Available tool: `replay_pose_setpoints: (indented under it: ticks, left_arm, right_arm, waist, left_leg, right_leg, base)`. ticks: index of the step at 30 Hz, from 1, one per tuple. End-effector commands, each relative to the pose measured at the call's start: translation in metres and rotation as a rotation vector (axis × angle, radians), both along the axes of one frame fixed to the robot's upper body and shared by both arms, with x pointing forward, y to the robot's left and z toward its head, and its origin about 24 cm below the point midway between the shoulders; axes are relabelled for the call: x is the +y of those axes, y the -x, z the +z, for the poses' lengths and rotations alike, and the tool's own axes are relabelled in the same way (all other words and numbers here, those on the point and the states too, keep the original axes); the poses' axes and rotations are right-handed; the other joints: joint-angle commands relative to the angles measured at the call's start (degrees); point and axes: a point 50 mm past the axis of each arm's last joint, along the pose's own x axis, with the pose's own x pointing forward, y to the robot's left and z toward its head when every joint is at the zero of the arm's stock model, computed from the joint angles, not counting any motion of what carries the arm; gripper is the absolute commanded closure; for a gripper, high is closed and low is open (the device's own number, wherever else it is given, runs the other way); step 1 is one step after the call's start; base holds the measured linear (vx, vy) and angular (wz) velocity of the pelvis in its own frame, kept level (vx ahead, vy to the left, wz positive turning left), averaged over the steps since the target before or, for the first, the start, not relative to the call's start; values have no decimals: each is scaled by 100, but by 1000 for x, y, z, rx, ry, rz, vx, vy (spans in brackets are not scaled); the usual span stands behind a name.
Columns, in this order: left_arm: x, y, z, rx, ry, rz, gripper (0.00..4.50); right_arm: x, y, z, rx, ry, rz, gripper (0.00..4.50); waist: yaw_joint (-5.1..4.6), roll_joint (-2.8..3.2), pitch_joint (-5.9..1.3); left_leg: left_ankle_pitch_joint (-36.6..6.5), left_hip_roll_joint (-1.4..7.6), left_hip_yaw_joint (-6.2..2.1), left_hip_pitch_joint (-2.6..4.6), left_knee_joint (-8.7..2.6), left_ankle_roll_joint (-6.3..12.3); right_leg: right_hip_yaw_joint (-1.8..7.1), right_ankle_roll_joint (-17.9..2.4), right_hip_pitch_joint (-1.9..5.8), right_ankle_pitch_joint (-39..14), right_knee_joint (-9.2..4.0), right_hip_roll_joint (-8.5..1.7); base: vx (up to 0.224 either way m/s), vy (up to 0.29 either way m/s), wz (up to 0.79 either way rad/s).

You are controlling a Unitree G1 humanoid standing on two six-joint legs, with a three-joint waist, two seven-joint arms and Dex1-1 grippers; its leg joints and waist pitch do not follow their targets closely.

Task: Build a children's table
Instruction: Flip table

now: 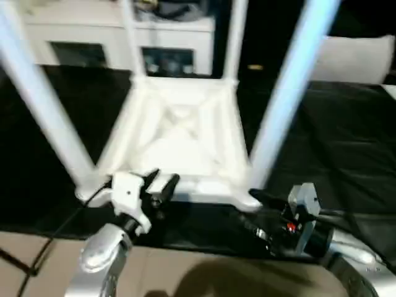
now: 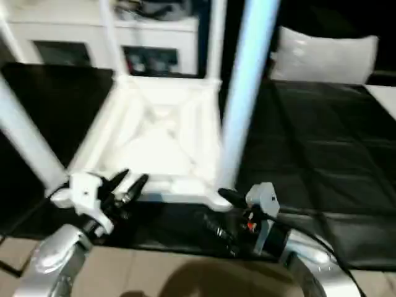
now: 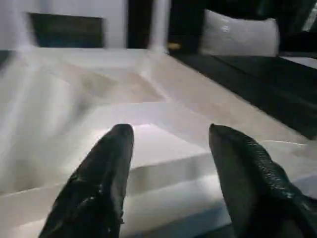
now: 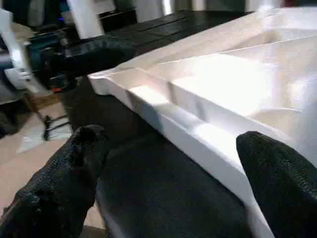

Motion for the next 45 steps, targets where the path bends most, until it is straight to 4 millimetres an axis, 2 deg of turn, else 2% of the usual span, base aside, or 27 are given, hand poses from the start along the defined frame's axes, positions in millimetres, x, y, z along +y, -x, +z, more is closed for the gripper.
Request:
replay_pose_setpoints:
  ticks: [1,2,3,4,5,6,8,10,13,15,16,17,19,20,21,22,25,26,30,31,32,35,36,37,38,39,45]
  left_arm:
    - [3,2,0,-6,-20,25,150]
    - [4,3,0,-10,-27,35,150]
    - [7,4,0,-11,-34,47,144]
    - [10,6,0,-19,-40,71,140]
    - [12,6,0,-23,-38,79,129]
    - [14,7,0,-33,-39,91,117]
    - [16,9,1,-45,-35,94,106]
    - [17,10,2,-57,-33,90,86]
    - [19,20,0,-74,-28,41,68]
    - [29,34,-10,-66,-7,-1,43]
    - [29,34,-10,-66,-7,-1,43]
    - [37,46,-23,-11,24,-68,29]
    - [41,51,-28,10,34,-95,22]
    - [59,57,-40,49,25,-93,11]
    - [59,57,-40,49,25,-93,4]
    - [72,57,-44,53,-10,-44,4]
    - [88,53,-43,12,-26,70,4]
    - [94,52,-41,-14,-34,114,4]
    - [113,54,-34,-95,-14,231,4]
    - [114,55,-33,-107,-10,231,4]
    - [117,57,-33,-120,-6,237,4]
    - [123,60,-34,-120,-12,251,4]
    - [125,59,-35,-118,-22,250,4]
    - [126,58,-36,-117,-25,250,4]
    - [130,54,-36,-120,-39,236,4]
    - [132,52,-35,-123,-38,229,4]
    - [142,41,-36,-112,-49,160,4]
  right_arm:
    - [-3,-2,4,-8,-15,22,0]
    - [-3,-2,5,-8,-21,33,0]
    - [-2,-2,6,-8,-27,45,0]
    - [1,-5,7,-18,-24,42,0]
    - [2,-7,7,-23,-24,34,0]
    - [4,-11,8,-32,-23,17,0]
    - [6,-18,8,-56,-6,-31,0]
    - [8,-24,8,-79,7,-73,0]
    - [10,-37,10,-103,9,-188,0]
    - [11,-35,11,-98,-4,-173,0]
    - [11,-35,11,-98,-4,-173,0]
    - [12,-33,11,-95,-6,-157,0]
    - [12,-32,11,-95,-5,-153,0]
    - [10,-32,11,-97,0,-157,0]
    - [10,-32,11,-97,0,-157,0]
    - [8,-34,11,-103,6,-181,0]
    - [3,-41,12,-114,14,-244,0]
    - [0,-44,13,-121,19,-272,0]
    - [-11,-54,13,-138,47,-395,0]
    - [-13,-55,12,-139,53,-413,0]
    - [-15,-56,12,-139,57,-436,0]
    - [-17,-58,12,-144,61,-457,0]
    - [-15,-58,12,-141,59,-449,0]
    - [-15,-58,12,-140,58,-446,0]
    - [-10,-58,11,-144,64,-410,0]
    - [-8,-58,10,-144,64,-398,0]
    - [1,-60,10,-147,54,-374,0]
  waist:
    - [-156,33,-198]
    - [-215,39,-191]
    - [-251,15,-184]
    - [-282,-10,-178]
    - [-311,-41,-158]
    - [-357,-68,-145]
    - [-406,-91,-103]
    - [-463,-108,-95]
    - [-515,-128,-114]
    - [-503,-135,-163]
    - [-481,-135,-169]
    - [-475,-129,-169]
    - [-469,-134,-158]
    - [-429,-130,-168]
    - [-418,-123,-172]
    - [-399,-75,-176]
    - [-413,-98,-195]
    - [-401,-59,-186]
    - [-396,-109,-177]
    - [-393,-104,-171]
    - [-391,-151,-170]
    - [-367,-137,-190]
    - [-386,-261,-188]
    - [-364,-221,-193]
    - [-356,-194,-189]
    - [-345,-219,-182]
    - [-352,-212,-186]
  left_leg:
    - [-1381,562,-189,125,-663,464]
    - [-1716,501,-180,112,-702,200]
    - [-1839,462,-165,91,-718,104]
    - [-1979,405,-124,68,-721,-35]
    - [-2061,384,-103,56,-728,-84]
    - [-2192,342,-77,25,-745,-167]
    - [-2595,310,-28,61,-733,-289]
    - [-2682,298,-24,48,-731,-362]
    - [-2499,274,-4,20,-729,-330]
    - [-2022,300,46,15,-706,-208]
    - [-1793,317,96,44,-692,-97]
    - [-1734,312,110,44,-688,-65]
    - [-1661,299,135,7,-710,-19]
    - [-1586,300,156,55,-687,-3]
    - [-1536,297,157,58,-688,4]
    - [-1495,313,152,73,-692,-10]
    - [-1358,328,160,73,-683,1]
    - [-1481,334,158,87,-698,-20]
    - [-1759,338,176,96,-706,-149]
    - [-1760,335,175,93,-710,-165]
    - [-1761,329,190,96,-711,-173]
    - [-1649,321,202,98,-694,-140]
    - [-1614,314,223,79,-686,-91]
    - [-1558,308,206,68,-689,-78]
    - [-1649,312,222,103,-689,-107]
    - [-1694,317,214,104,-701,-131]
    - [-1763,320,236,140,-713,-223]
  right_leg:
    - [263,-911,98,-341,-424,-296]
    - [270,-852,126,-119,-459,-335]
    - [268,-813,152,-85,-481,-353]
    - [302,-729,153,-168,-529,-401]
    - [322,-697,144,-311,-557,-423]
    - [342,-633,155,-672,-592,-447]
    - [394,-501,60,-1664,-700,-502]
    - [408,-427,27,-2027,-739,-522]
    - [410,-331,20,-2239,-759,-531]
    - [441,-363,20,-1658,-724,-504]
    - [459,-440,-18,-1215,-702,-470]
    - [460,-484,-15,-1088,-683,-466]
    - [451,-509,1,-996,-655,-449]
    - [470,-521,-25,-938,-660,-454]
    - [469,-522,-19,-892,-654,-452]
    - [467,-568,-23,-680,-632,-446]
    - [449,-697,12,-42,-566,-432]
    - [451,-732,6,-164,-565,-443]
    - [474,-714,-1,-659,-607,-474]
    - [477,-719,-7,-672,-606,-473]
    - [478,-690,-15,-671,-607,-450]
    - [491,-630,-22,-493,-582,-435]
    - [496,-583,-12,-504,-593,-424]
    - [504,-552,-5,-512,-564,-441]
    - [520,-494,-47,-668,-591,-436]
    - [526,-473,-48,-733,-585,-439]
    - [539,-584,-74,-473,-552,-414]
  base:
    - [-4,134,-1]
    - [-11,118,-6]
    - [-11,118,-6]
    - [-19,92,-9]
    - [-34,62,-13]
    - [-34,62,-13]
    - [0,0,0]
    - [0,0,0]
    - [0,0,0]
    - [0,0,0]
    - [0,0,0]
    - [0,0,0]
    - [0,0,0]
    - [0,0,0]
    - [0,0,0]
    - [0,0,0]
    - [0,0,0]
    - [0,0,0]
    - [0,0,0]
    - [0,0,0]
    - [0,0,0]
    - [0,0,0]
    - [0,0,0]
    - [0,0,0]
    - [0,0,0]
    - [0,0,0]
    - [0,0,0]
